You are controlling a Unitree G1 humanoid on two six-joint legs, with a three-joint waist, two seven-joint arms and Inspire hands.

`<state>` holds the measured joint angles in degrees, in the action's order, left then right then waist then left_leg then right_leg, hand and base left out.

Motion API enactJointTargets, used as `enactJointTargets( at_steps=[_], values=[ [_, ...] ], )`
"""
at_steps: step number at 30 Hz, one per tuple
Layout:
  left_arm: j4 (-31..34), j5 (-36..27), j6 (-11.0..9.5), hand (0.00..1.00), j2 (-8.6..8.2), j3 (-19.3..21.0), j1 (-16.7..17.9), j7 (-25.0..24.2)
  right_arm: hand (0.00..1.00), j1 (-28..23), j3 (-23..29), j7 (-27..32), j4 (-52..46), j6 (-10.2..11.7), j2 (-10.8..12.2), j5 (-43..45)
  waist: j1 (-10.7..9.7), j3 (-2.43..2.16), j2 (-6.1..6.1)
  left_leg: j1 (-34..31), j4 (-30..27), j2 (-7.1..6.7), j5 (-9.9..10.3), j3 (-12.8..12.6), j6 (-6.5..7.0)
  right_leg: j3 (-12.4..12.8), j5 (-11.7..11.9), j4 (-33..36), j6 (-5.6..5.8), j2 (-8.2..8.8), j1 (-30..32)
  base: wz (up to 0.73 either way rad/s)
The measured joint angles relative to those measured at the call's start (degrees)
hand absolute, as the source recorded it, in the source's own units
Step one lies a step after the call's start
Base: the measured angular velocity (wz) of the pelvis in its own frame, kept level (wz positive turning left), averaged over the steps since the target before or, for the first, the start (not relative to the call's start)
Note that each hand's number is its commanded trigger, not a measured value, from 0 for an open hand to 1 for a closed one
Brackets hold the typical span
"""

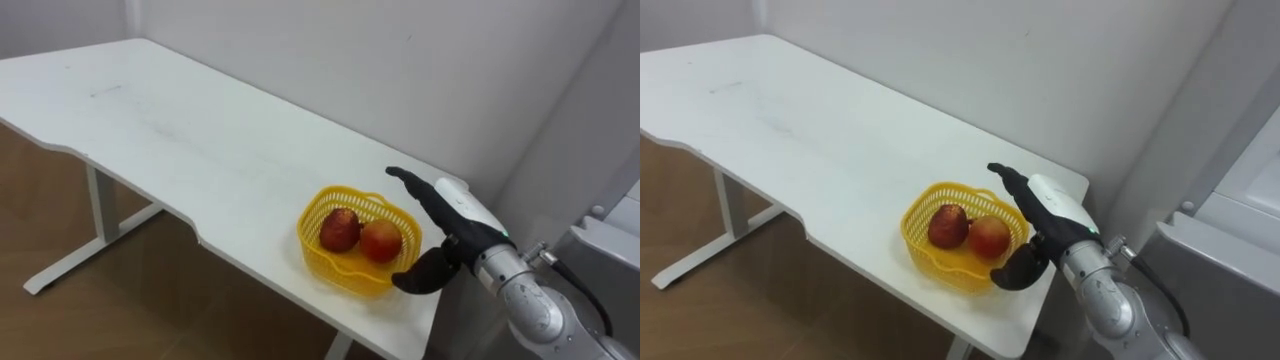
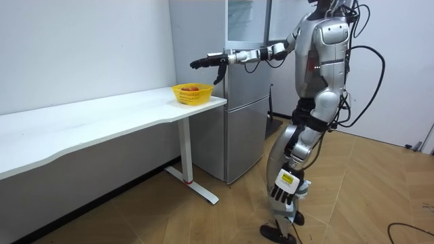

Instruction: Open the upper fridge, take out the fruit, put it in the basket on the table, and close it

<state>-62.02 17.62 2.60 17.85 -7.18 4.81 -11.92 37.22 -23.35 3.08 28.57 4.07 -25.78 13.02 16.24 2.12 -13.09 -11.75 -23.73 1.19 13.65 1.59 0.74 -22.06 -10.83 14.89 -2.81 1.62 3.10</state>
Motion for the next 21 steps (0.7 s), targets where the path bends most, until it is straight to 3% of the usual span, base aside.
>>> enactJointTargets(
  at_steps=[7,12,18,19,21],
  values=[
    [0.2,0.0,0.0,0.0,-0.01,0.1,0.0,0.2,0.0,0.0,0.4,0.1,0.2,0.0,0.0,-1.6,-0.4,0.15,0.34,0.0,0.0,0.0,0.0,0.2,-0.01,0.0,0.0,0.0,0.01,-0.08,-0.2,0.0],
    [0.3,0.1,0.0,0.0,-0.19,0.3,0.3,0.4,0.0,0.0,4.0,0.1,-3.0,0.0,0.0,-1.6,-0.8,0.03,1.12,0.3,0.2,-0.01,0.0,0.1,-0.05,0.2,0.0,-0.1,0.03,-0.09,-0.1,-0.02],
    [0.3,0.5,-0.1,0.0,-0.76,1.1,2.5,1.9,0.0,-1.7,7.1,1.4,-14.3,1.0,0.0,-6.3,-2.4,-0.53,2.99,3.9,2.3,0.03,0.0,-1.0,-0.05,1.0,0.1,-1.2,0.19,-0.13,-2.7,-0.07],
    [0.3,0.5,-0.1,0.0,-0.95,1.8,3.0,1.9,0.0,-3.1,7.4,1.6,-17.4,1.2,0.1,-6.3,-2.8,-0.81,3.47,4.7,2.7,0.02,0.0,-1.1,-0.05,1.1,0.1,-1.4,0.23,-0.14,-3.5,-0.05],
    [0.4,0.5,-0.1,0.0,-1.39,2.2,3.5,1.9,0.0,-4.9,7.6,1.7,-20.8,2.1,0.2,-6.3,-3.6,-0.85,4.69,6.1,3.0,0.08,0.0,-1.7,-0.04,1.8,0.1,-1.3,0.25,-0.14,-4.3,-0.14]
  ],
)
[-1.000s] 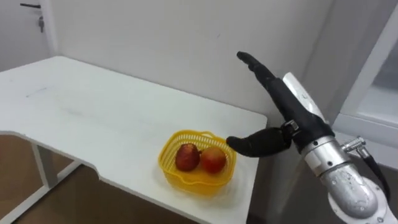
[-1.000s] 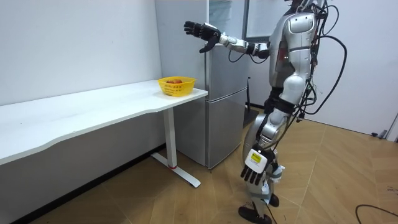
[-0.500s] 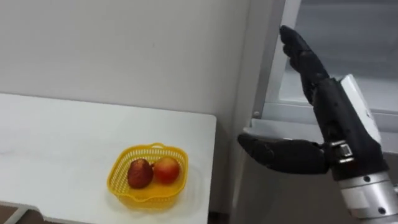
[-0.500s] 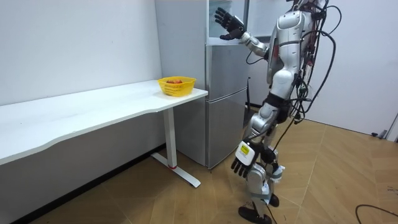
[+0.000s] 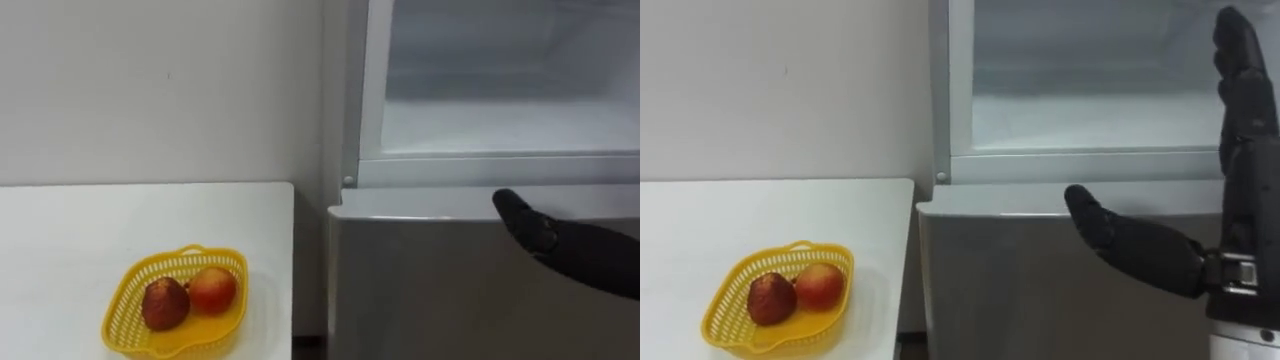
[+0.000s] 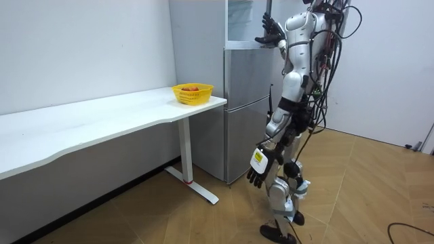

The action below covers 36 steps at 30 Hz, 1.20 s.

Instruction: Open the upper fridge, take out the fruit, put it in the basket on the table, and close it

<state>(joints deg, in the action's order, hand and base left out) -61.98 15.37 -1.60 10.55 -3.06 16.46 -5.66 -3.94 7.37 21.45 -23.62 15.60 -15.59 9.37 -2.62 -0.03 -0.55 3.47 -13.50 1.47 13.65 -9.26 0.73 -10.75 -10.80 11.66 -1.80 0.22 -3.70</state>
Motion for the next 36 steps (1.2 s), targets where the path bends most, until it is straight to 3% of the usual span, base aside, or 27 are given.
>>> enactJointTargets(
  at_steps=[7,19,23,32,36],
  values=[
    [0.0,-0.2,0.0,0.0,-0.11,0.0,-0.1,0.0,0.0,-4.5,0.0,3.0,1.1,0.1,0.0,-1.2,0.0,0.0,0.17,0.8,1.8,-0.06,0.0,-1.1,-0.05,2.7,-0.1,0.2,0.13,-0.44,0.6,-0.11],
    [0.1,-0.1,0.0,0.0,0.38,-0.4,0.4,0.4,0.0,-8.9,0.2,6.1,11.6,0.5,2.3,-7.4,-0.9,-0.25,-0.49,1.0,1.7,-0.11,0.0,-1.5,-0.03,2.7,-0.1,-0.2,0.2,-0.39,0.6,-0.02],
    [0.1,-0.2,0.0,0.0,0.31,-0.4,0.4,1.2,0.0,-9.7,0.8,7.6,18.2,0.5,4.4,-13.6,-1.9,-0.22,-0.15,1.1,1.7,-0.12,0.0,-1.5,-0.02,2.5,-0.1,-0.2,0.24,-0.33,0.4,0.0],
    [1.3,-0.2,0.5,0.0,0.21,-0.4,0.3,1.6,0.0,-11.5,1.3,11.3,27.8,-0.2,4.9,-30.3,-3.6,0.02,0.55,1.1,1.8,-0.16,0.0,-1.6,-0.02,2.9,-0.3,-0.8,0.41,-0.31,0.6,0.01],
    [2.3,-0.2,0.4,0.0,0.19,-0.4,1.0,1.8,0.0,-13.1,1.7,14.0,28.3,-0.1,4.9,-38.1,-3.8,-0.3,0.99,1.0,1.8,-0.17,0.0,-1.6,-0.02,2.9,-0.3,-0.8,0.41,-0.32,0.4,0.0]
  ],
)
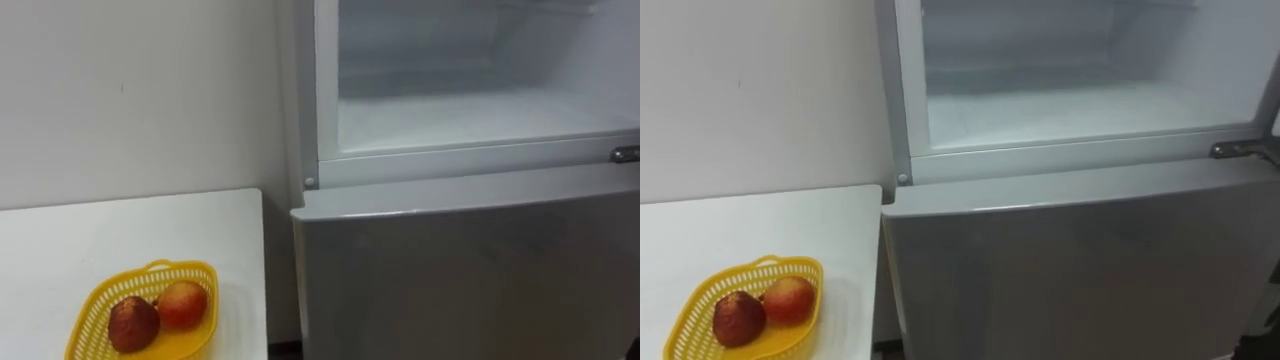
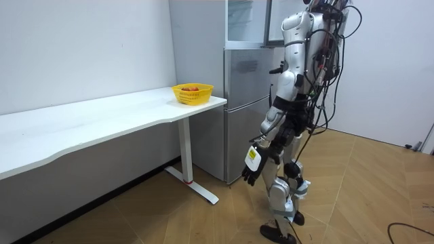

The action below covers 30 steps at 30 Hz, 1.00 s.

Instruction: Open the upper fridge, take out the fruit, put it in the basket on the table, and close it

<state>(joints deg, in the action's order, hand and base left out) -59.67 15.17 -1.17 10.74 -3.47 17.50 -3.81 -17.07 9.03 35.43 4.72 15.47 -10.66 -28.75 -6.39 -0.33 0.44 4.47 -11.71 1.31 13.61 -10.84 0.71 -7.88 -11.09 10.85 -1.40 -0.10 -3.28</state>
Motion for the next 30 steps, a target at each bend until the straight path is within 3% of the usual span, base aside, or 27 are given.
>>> enactJointTargets(
  at_steps=[6,8,13,17,20,26,30],
  values=[
    [1.6,-2.1,0.0,0.0,0.25,0.1,1.3,1.1,0.0,0.1,4.5,6.4,1.6,0.0,-0.1,-12.6,-0.5,-0.07,-0.09,0.0,0.3,-0.14,0.0,0.0,-0.01,-0.1,-0.2,-0.1,0.04,0.06,0.3,0.01],
    [1.8,-2.1,0.0,0.0,0.27,0.8,1.3,1.2,0.0,0.2,7.3,8.7,1.5,0.0,-0.1,-15.0,-1.5,-0.04,-0.55,-0.1,0.4,-0.23,0.0,0.2,-0.01,-0.1,-0.4,-0.1,0.12,0.05,0.3,0.06],
    [2.2,-2.0,0.0,0.0,0.9,1.8,1.8,1.3,0.0,0.2,12.5,12.0,1.2,0.1,-0.3,-18.7,-1.7,0.02,-1.82,-0.9,0.4,-0.2,0.0,0.2,-0.02,0.0,-0.4,-0.1,0.08,0.0,0.4,0.0],
    [3.5,-2.0,0.0,0.0,0.91,4.9,1.8,1.9,0.0,0.9,16.9,13.4,1.2,0.4,-2.1,-24.6,-1.7,0.01,-2.37,-0.9,0.4,-0.26,0.0,0.1,-0.02,0.0,-0.4,-0.2,0.08,0.03,0.5,0.0],
    [3.8,-2.0,-0.3,0.0,0.91,6.9,0.7,1.9,0.0,2.2,19.3,13.4,1.2,2.0,-2.7,-28.4,-1.5,-0.07,-2.35,-0.9,0.5,-0.21,0.0,0.0,-0.02,0.2,-0.4,0.0,0.08,-0.05,1.4,-0.01],
    [5.8,-2.2,-1.9,0.0,0.85,8.6,1.0,1.5,0.0,5.0,24.4,9.4,1.3,2.3,-3.0,-43.9,-2.4,-0.15,-2.51,-0.8,0.7,-0.23,0.0,-0.1,-0.03,-0.1,-0.4,0.0,0.07,-0.01,1.3,-0.01],
    [7.9,-2.2,-1.8,0.0,0.57,10.5,2.2,0.9,0.0,6.2,26.7,6.5,0.9,2.1,-3.2,-48.0,-2.6,-0.15,-2.76,-0.6,0.9,-0.22,0.0,-0.1,-0.03,0.0,-0.4,0.0,0.07,-0.04,1.3,0.0]
  ],
)
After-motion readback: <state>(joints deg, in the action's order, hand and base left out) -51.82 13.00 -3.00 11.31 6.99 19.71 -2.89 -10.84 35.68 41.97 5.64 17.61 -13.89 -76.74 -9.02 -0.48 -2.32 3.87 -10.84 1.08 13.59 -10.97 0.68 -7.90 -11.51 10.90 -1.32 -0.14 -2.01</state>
